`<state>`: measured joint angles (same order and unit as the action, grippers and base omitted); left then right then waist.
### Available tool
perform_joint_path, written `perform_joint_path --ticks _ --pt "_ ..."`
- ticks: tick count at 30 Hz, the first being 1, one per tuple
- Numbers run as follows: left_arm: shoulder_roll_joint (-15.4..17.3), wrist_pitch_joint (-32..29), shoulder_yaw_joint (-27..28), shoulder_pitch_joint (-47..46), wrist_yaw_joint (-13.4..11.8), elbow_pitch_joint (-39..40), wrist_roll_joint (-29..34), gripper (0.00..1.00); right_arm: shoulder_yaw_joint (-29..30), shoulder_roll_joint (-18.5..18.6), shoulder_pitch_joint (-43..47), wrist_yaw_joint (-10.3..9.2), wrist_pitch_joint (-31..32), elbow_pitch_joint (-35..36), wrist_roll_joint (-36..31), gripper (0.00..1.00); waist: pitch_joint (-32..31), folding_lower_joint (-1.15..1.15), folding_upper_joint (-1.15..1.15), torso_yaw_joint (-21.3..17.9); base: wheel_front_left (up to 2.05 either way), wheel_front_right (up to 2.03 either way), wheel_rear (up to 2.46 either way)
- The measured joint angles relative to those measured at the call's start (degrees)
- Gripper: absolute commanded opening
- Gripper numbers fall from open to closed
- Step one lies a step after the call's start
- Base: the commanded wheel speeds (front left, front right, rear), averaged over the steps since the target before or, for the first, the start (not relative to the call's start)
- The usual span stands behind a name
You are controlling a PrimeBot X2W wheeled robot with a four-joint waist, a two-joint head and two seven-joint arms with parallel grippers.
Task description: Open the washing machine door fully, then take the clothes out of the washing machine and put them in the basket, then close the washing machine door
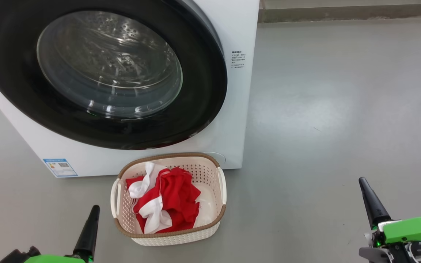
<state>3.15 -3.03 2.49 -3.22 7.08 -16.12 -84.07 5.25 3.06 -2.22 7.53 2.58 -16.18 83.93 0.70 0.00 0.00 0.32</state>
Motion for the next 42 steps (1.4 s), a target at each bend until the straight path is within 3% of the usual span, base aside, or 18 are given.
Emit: perform_joint_path --ticks 15,42 --pt "-0.2 -2.4 1.0 -0.6 0.0 0.3 -8.2 0.0 0.8 0.1 -1.4 -0.01 2.5 0.2 9.1 0.0 -0.6 0.0 0.0 -0.3 0.0 0.0 0.0" --pt "-0.3 -2.4 1.2 -0.6 0.0 0.3 -8.8 0.0 1.2 0.1 -1.7 -0.01 2.6 0.3 9.2 0.0 -0.6 0.0 0.0 -0.3 0.0 0.0 0.0"
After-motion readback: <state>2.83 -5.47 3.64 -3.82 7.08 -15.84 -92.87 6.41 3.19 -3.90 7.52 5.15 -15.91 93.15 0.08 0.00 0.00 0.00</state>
